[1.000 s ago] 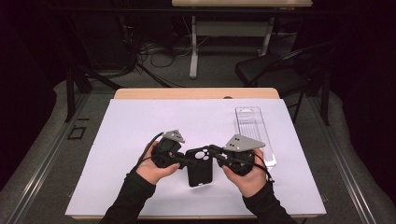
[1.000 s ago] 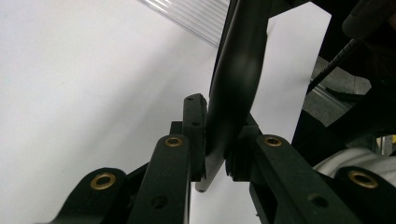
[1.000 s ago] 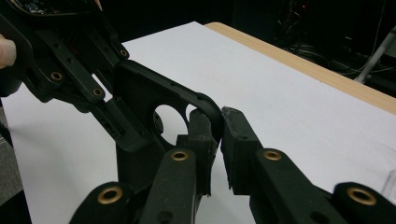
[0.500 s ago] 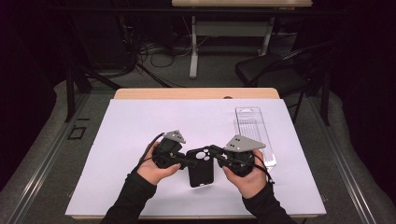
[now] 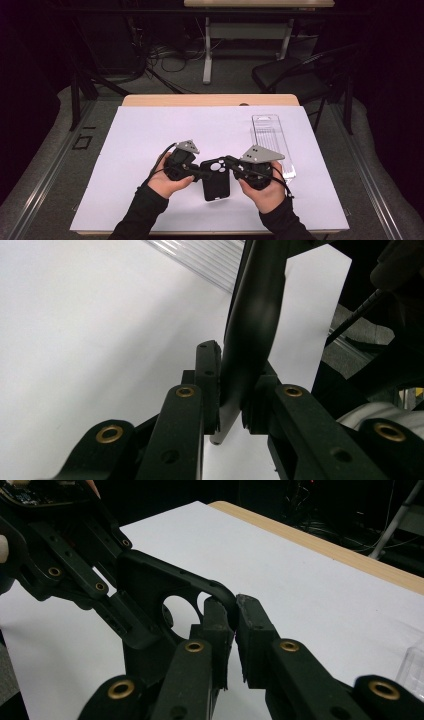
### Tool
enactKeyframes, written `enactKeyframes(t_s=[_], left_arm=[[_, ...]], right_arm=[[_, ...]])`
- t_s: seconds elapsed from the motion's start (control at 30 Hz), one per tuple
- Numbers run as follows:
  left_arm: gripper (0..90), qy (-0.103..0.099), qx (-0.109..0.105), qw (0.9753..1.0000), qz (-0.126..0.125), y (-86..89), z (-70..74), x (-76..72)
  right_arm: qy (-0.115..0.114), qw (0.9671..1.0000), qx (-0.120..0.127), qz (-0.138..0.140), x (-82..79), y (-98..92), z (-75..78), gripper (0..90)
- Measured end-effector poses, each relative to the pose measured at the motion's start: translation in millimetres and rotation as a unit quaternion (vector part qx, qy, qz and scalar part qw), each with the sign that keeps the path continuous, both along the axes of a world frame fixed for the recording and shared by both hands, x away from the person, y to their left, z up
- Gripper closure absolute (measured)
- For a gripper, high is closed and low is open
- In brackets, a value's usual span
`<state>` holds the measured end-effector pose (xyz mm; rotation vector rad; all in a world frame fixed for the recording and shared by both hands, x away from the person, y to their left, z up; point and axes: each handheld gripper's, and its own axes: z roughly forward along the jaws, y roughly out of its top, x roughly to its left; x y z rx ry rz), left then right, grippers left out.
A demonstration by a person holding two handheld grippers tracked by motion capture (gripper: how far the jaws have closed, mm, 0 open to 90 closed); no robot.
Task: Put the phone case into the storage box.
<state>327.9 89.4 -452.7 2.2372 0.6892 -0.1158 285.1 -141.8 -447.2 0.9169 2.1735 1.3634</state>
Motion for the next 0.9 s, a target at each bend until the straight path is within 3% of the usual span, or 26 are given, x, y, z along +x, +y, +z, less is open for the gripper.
enactKeyframes(t_s=[0.57,0.9], left_arm=[[80.1,0.003,-0.006,1.0000,0.000,-0.7,-1.1,0.2],[75.2,0.005,-0.008,1.0000,0.002,-1.5,-2.4,0.5]], right_arm=[[0.000,1.0000,0.004,-0.008,-1.5,-0.8,-0.6,84.5],[-0.007,0.9998,0.000,-0.016,-3.1,-0.4,0.2,84.6]])
